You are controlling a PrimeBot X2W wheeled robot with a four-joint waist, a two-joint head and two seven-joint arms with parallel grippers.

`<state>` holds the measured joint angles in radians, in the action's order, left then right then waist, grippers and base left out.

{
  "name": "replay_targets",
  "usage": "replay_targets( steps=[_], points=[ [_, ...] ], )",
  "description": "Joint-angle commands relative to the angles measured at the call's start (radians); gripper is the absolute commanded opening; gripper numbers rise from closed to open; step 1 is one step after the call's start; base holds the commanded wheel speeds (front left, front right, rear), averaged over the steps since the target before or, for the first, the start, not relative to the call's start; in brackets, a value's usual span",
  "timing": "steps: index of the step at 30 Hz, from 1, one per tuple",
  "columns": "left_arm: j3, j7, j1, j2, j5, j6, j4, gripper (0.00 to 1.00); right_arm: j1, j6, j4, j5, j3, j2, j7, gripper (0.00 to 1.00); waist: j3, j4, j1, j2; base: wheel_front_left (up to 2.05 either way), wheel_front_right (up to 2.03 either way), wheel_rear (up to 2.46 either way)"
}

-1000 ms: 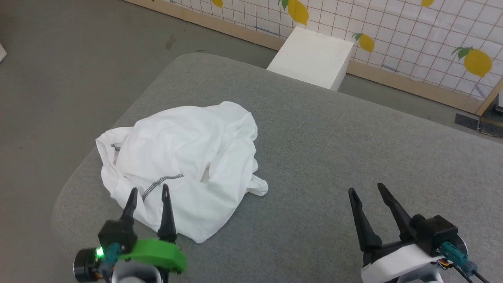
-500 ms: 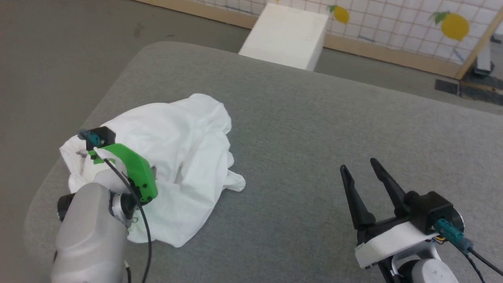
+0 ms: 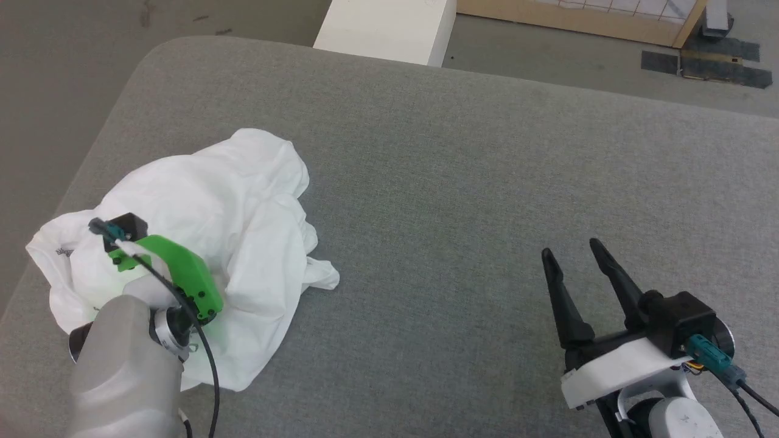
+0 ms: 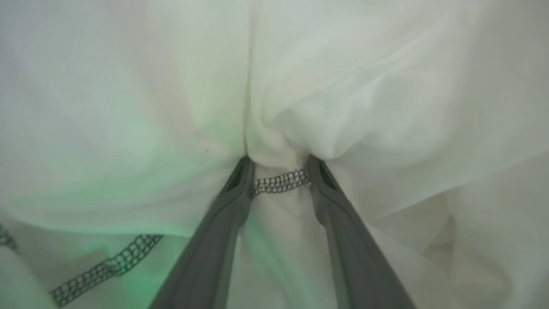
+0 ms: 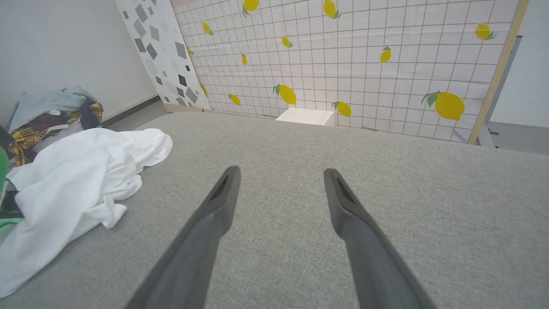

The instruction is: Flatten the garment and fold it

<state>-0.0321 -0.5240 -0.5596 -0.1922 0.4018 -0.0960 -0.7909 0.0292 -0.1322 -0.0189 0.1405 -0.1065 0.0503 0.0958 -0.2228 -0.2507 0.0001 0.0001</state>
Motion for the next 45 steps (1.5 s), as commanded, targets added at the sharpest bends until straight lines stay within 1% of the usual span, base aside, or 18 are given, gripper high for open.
replay_targets(
  steps=[1, 2, 3, 6, 8, 10, 14, 20, 23, 26, 29, 30, 32, 35, 38, 41, 43, 45],
  points=[
    [-0.006, 0.039, 0.042, 0.023, 0.012, 0.005, -0.018, 0.0, 0.014, 0.002, -0.005, 0.004, -0.007, 0.0, 0.001, 1.0, 0.007, -0.011, -0.0001, -0.0001, 0.0, 0.0, 0.0],
    [-0.02, 0.08, 0.034, 0.024, 0.024, 0.011, -0.006, 0.0, 0.017, 0.002, -0.002, 0.007, -0.01, 0.0, 0.002, 1.0, 0.011, -0.016, -0.0001, -0.0001, 0.0, 0.0, 0.0],
    [-0.064, 0.185, -0.015, 0.034, 0.071, 0.043, 0.037, 0.0, 0.021, 0.002, 0.009, 0.018, -0.018, 0.0, 0.011, 1.0, 0.027, -0.026, -0.0001, -0.0001, 0.0, 0.0, 0.0],
    [-0.104, 0.272, -0.105, 0.048, 0.129, 0.096, 0.099, 0.0, 0.025, 0.002, 0.028, 0.033, -0.035, 0.0, 0.02, 1.0, 0.049, -0.021, -0.0001, -0.0001, 0.0, 0.0, 0.0],
    [-0.115, 0.301, -0.174, 0.054, 0.158, 0.128, 0.142, 0.0, 0.027, 0.002, 0.039, 0.045, -0.045, 0.0, 0.03, 1.0, 0.063, -0.006, -0.0001, -0.0001, 0.0, 0.0, 0.0],
    [-0.111, 0.308, -0.246, 0.056, 0.176, 0.155, 0.185, 0.0, 0.028, 0.002, 0.051, 0.058, -0.049, 0.0, 0.042, 1.0, 0.074, 0.015, -0.0001, -0.0001, 0.0, 0.0, 0.0],
    [-0.096, 0.281, -0.39, 0.077, 0.23, 0.186, 0.281, 0.0, 0.027, 0.002, 0.073, 0.079, -0.041, 0.0, 0.066, 1.0, 0.095, 0.076, -0.0001, -0.0001, 0.0, 0.0, 0.0],
    [-0.064, 0.207, -0.569, 0.115, 0.331, 0.202, 0.37, 0.0, 0.03, 0.002, 0.109, 0.1, -0.019, 0.0, 0.098, 1.0, 0.115, 0.187, -0.0001, -0.0001, 0.0, 0.0, 0.0],
    [-0.033, 0.203, -0.603, 0.13, 0.359, 0.2, 0.384, 0.0, 0.028, 0.002, 0.124, 0.107, -0.008, 0.0, 0.109, 1.0, 0.121, 0.236, -0.0001, -0.0001, 0.0, 0.0, 0.0],
    [0.028, 0.216, -0.575, 0.138, 0.354, 0.183, 0.381, 0.0, 0.023, 0.002, 0.137, 0.116, 0.001, 0.0, 0.118, 1.0, 0.123, 0.288, -0.0001, -0.0001, 0.0, 0.0, 0.0],
    [0.094, 0.225, -0.502, 0.141, 0.371, 0.183, 0.35, 0.0, 0.02, 0.002, 0.146, 0.12, 0.01, 0.0, 0.125, 1.0, 0.125, 0.33, -0.0001, -0.0001, 0.0, 0.0, 0.0],
    [0.13, 0.23, -0.462, 0.141, 0.4, 0.182, 0.333, 0.0, 0.018, 0.002, 0.15, 0.12, 0.012, 0.0, 0.127, 1.0, 0.126, 0.344, -0.0001, -0.0001, 0.0, 0.0, 0.0],
    [0.217, 0.244, -0.386, 0.141, 0.414, 0.178, 0.299, 0.0, 0.013, 0.002, 0.155, 0.119, 0.015, 0.0, 0.128, 1.0, 0.125, 0.364, -0.0001, -0.0001, 0.0, 0.0, 0.0],
    [0.341, 0.257, -0.262, 0.142, 0.463, 0.16, 0.239, 0.0, 0.01, 0.002, 0.16, 0.119, 0.01, 0.0, 0.129, 1.0, 0.125, 0.4, -0.0001, -0.0001, 0.0, 0.0, 0.0],
    [0.468, 0.246, -0.156, 0.142, 0.471, 0.144, 0.178, 0.0, 0.007, 0.002, 0.161, 0.123, 0.011, 0.0, 0.131, 1.0, 0.125, 0.422, -0.0001, -0.0001, 0.0, 0.0, 0.0],
    [0.59, 0.203, -0.068, 0.142, 0.478, 0.13, 0.121, 0.0, 0.004, 0.002, 0.159, 0.125, 0.01, 0.0, 0.132, 1.0, 0.121, 0.432, -0.0001, -0.0001, 0.0, 0.0, 0.0],
    [0.644, 0.181, -0.034, 0.142, 0.492, 0.123, 0.099, 0.0, 0.001, 0.002, 0.157, 0.125, 0.011, 0.0, 0.132, 1.0, 0.119, 0.431, -0.0001, -0.0001, 0.0, 0.0, 0.0],
    [0.673, 0.18, -0.021, 0.142, 0.509, 0.114, 0.091, 0.0, 0.0, 0.002, 0.156, 0.127, 0.01, 0.0, 0.132, 1.0, 0.118, 0.426, -0.0001, -0.0001, 0.0, 0.0, 0.0]
  ],
)
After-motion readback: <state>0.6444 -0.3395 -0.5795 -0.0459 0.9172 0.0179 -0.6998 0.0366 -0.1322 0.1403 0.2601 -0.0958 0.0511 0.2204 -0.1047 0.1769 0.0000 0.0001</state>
